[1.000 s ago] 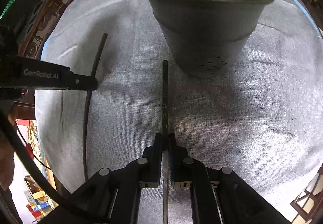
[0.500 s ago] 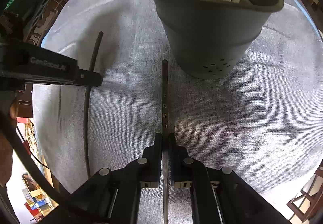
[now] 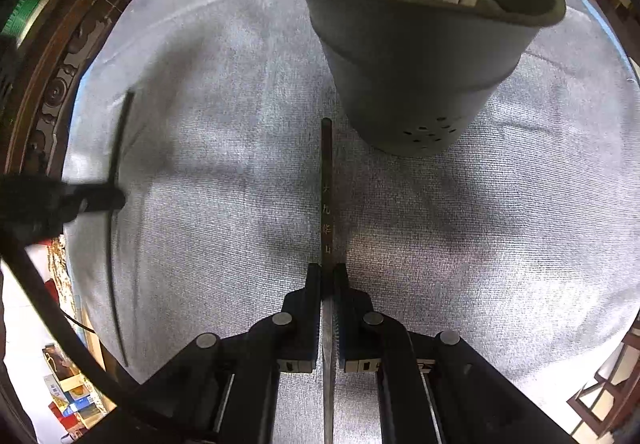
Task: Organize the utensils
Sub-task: 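Lift both held chopsticks off the cloth toward the holder cup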
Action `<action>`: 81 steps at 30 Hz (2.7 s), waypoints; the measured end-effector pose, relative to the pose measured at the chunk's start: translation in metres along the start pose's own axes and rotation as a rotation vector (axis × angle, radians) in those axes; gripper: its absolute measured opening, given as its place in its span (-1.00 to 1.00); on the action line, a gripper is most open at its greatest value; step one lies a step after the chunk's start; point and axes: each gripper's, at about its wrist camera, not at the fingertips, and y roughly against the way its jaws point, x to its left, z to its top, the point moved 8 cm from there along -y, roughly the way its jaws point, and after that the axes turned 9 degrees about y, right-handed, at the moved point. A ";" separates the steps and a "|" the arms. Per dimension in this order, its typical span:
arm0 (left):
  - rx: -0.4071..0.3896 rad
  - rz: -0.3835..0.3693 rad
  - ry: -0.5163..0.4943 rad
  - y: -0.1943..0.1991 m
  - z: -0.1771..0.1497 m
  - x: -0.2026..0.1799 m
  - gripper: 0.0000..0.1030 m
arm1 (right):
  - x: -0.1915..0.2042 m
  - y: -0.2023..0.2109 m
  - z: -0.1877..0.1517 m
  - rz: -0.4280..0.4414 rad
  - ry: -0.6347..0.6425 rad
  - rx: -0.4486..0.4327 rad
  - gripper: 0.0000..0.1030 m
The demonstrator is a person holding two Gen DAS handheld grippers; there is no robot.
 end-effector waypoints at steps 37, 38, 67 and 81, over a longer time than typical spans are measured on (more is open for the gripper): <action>0.020 -0.028 -0.002 -0.030 -0.036 0.012 -0.88 | 0.022 -0.008 -0.003 -0.057 0.051 0.101 -0.87; 0.019 -0.029 -0.002 -0.030 -0.036 0.012 -0.88 | 0.023 -0.009 -0.003 -0.058 0.052 0.102 -0.87; 0.038 -0.023 -0.001 -0.026 -0.034 0.005 -0.87 | 0.031 -0.011 -0.003 -0.071 0.082 0.128 -0.86; 0.023 -0.040 -0.005 -0.030 -0.036 0.007 -0.87 | 0.041 -0.014 -0.001 -0.099 0.127 0.162 -0.84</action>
